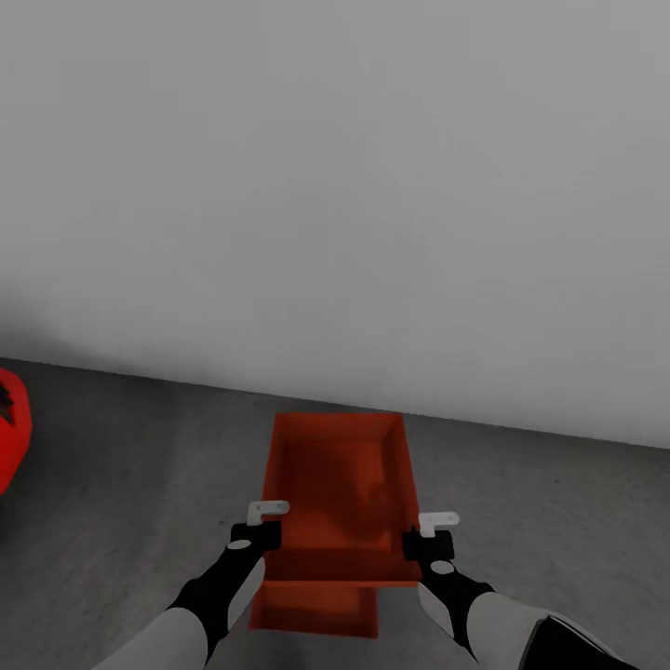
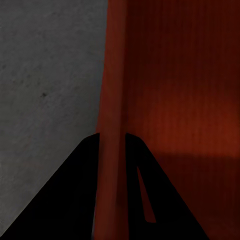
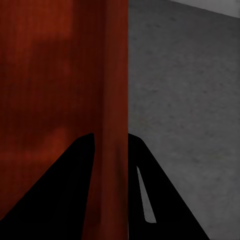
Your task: Move the two storage containers from the living room to the garage. In the garage, place one container on the floor and stack the other container on top of it (either order is fine).
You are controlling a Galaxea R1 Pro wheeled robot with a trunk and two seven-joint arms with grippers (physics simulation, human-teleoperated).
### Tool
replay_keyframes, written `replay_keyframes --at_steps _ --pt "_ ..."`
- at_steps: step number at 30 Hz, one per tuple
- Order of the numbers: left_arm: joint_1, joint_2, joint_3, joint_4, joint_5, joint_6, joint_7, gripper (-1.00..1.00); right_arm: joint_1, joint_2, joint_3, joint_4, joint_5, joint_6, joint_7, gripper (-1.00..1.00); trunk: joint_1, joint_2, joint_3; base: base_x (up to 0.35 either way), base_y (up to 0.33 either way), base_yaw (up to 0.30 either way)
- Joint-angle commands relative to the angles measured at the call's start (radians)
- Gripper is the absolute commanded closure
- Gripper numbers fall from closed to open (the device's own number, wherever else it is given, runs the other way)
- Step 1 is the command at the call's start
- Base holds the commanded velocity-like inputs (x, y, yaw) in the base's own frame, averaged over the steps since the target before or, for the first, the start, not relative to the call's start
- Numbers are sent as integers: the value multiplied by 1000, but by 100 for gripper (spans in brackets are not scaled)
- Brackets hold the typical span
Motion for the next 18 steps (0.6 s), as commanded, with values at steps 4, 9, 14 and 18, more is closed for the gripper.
replay_keyframes --at_steps 4,9,14,18 --pt "0 9 14 -1 16 7 12 100 -2 -1 -62 -2 1 -7 -2 100 0 -1 -1 51 223 0" --pt "0 9 14 -1 16 7 12 100 -1 -2 -62 -2 1 -7 -3 100 0 -1 -1 78 296 0" --pt "0 9 14 -1 16 7 12 100 -1 -1 -62 -2 1 -7 -3 100 0 -1 -1 76 277 0" --pt "0 9 14 -1 16 7 12 100 -1 0 -62 -2 1 -7 -3 100 0 -1 -1 27 94 -31"
